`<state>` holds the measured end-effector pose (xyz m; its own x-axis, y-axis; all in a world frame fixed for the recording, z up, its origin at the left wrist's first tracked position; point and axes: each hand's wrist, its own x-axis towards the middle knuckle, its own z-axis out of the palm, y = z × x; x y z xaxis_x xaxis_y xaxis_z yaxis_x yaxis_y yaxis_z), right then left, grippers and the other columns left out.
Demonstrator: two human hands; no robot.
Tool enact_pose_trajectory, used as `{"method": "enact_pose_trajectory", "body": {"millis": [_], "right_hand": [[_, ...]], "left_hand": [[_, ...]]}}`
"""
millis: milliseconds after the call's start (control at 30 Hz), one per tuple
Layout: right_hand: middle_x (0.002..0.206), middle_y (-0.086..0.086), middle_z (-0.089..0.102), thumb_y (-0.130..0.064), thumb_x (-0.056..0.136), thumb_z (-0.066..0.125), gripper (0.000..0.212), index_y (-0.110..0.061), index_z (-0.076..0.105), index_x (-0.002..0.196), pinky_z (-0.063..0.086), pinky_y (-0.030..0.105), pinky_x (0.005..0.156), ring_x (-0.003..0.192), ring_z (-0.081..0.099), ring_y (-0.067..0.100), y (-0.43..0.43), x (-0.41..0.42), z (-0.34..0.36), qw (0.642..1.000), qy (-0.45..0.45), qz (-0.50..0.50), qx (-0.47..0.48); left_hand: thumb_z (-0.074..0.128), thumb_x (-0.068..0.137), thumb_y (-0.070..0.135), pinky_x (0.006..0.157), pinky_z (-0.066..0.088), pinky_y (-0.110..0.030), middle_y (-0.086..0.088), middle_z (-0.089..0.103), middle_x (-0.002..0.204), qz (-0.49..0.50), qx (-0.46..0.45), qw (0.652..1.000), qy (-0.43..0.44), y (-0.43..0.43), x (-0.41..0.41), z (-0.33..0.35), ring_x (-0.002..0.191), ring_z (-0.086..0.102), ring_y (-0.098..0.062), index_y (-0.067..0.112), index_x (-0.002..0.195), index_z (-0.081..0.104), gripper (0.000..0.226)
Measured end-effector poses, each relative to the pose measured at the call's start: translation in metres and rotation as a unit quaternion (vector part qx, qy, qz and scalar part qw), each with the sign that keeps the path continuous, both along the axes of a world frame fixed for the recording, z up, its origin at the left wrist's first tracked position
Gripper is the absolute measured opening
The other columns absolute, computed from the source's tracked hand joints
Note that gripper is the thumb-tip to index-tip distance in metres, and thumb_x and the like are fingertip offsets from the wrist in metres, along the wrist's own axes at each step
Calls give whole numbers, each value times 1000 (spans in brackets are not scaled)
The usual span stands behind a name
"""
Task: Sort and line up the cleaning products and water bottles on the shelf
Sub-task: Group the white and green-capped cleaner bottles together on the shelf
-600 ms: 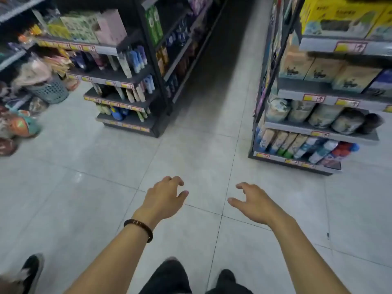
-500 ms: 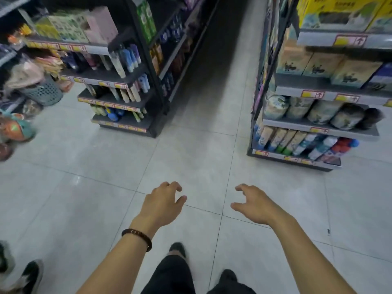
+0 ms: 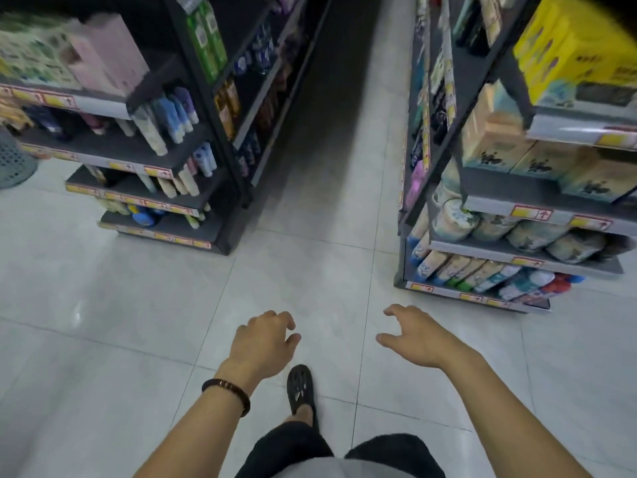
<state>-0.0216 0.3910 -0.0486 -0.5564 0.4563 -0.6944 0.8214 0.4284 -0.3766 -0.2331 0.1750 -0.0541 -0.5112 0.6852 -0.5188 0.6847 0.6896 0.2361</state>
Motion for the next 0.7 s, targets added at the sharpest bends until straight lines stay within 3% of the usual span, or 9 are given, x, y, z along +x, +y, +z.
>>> {"method": "enact_pose_trajectory", "body": {"millis": [167, 400, 700], "right_hand": [[160, 6, 42, -55, 99, 64, 74, -23, 38, 160, 43, 32, 105, 141, 48, 24, 63, -88, 15, 999, 31, -32, 8], [162, 8, 39, -55, 100, 63, 72, -23, 39, 160, 41, 38, 114, 145, 45, 27, 177, -187, 6, 998, 46, -38, 7], [162, 9, 41, -59, 100, 60, 74, -22, 40, 161, 43, 38, 112, 143, 48, 29, 380, -308, -7, 999, 46, -5, -18]], "left_hand": [[51, 107, 51, 102, 50, -44, -1, 65, 133, -45, -6, 999, 7, 88, -82, 12, 120, 63, -29, 28, 138, 60, 39], [52, 107, 51, 100, 51, -43, 1, 67, 130, -62, 8, 998, 17, 216, -174, 13, 116, 65, -27, 29, 137, 62, 38], [55, 105, 52, 91, 56, -38, 3, 68, 129, -10, -10, 1000, 19, 394, -291, 32, 110, 67, -23, 29, 131, 64, 36]]}}
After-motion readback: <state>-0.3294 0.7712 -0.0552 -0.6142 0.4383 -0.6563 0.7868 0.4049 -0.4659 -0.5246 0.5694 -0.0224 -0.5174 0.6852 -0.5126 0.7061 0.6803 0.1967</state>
